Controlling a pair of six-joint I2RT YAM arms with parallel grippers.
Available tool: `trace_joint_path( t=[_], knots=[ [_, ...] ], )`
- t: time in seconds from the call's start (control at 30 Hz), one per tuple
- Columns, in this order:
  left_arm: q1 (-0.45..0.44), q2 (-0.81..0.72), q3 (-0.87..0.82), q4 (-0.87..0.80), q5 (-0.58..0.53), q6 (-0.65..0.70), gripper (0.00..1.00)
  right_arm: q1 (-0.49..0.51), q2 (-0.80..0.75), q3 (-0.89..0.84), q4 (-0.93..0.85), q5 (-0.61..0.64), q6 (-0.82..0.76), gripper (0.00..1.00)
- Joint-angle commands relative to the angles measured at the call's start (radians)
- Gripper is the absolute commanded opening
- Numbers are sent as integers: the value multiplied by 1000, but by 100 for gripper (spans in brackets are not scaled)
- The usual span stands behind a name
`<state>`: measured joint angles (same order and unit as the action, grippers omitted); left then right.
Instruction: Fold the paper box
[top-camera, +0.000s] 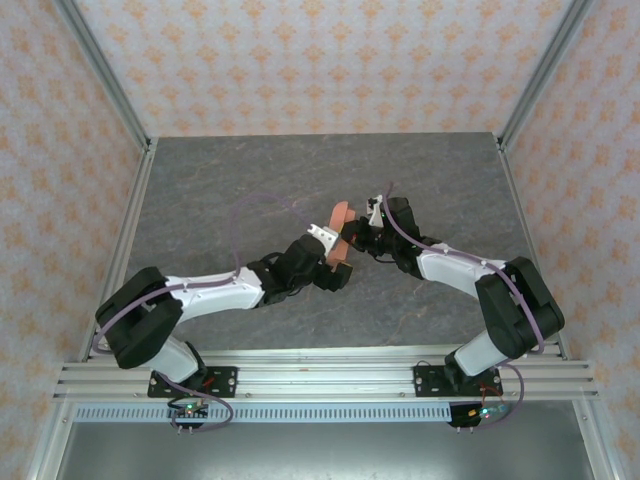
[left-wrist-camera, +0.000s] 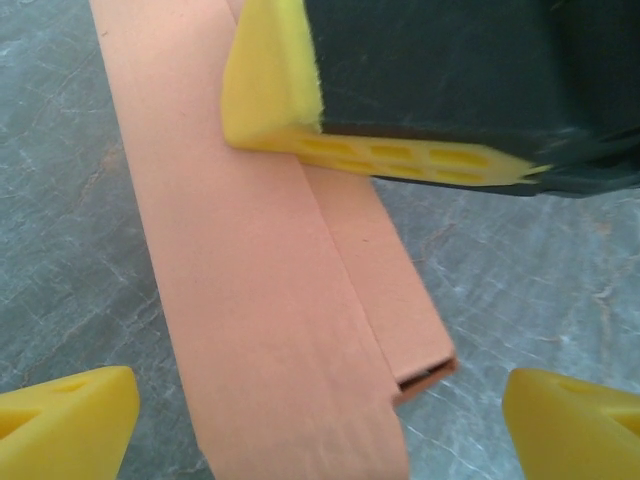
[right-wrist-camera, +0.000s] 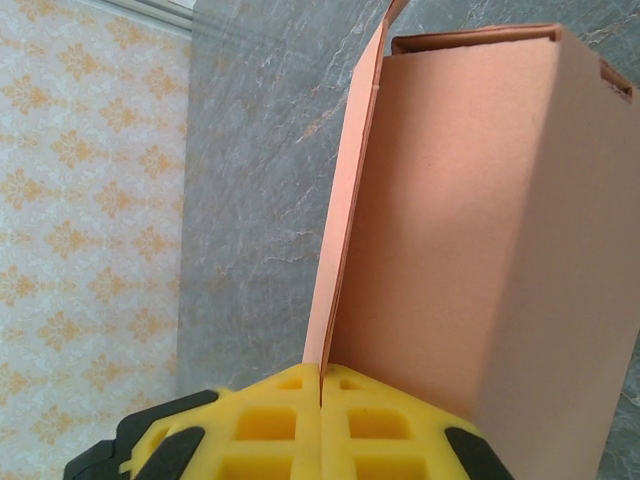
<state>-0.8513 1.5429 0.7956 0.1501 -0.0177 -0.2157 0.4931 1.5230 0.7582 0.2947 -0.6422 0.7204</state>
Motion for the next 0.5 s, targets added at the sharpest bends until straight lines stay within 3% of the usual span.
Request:
trace_joint_path(
  t=[0.0, 0.47],
  knots=[
    [-5, 26, 31, 42, -113, 31, 93, 4, 18, 7, -80, 63, -33, 0],
    [-5, 82, 34, 117, -100, 29, 71, 5, 23, 7, -81, 64, -33, 0]
  ],
)
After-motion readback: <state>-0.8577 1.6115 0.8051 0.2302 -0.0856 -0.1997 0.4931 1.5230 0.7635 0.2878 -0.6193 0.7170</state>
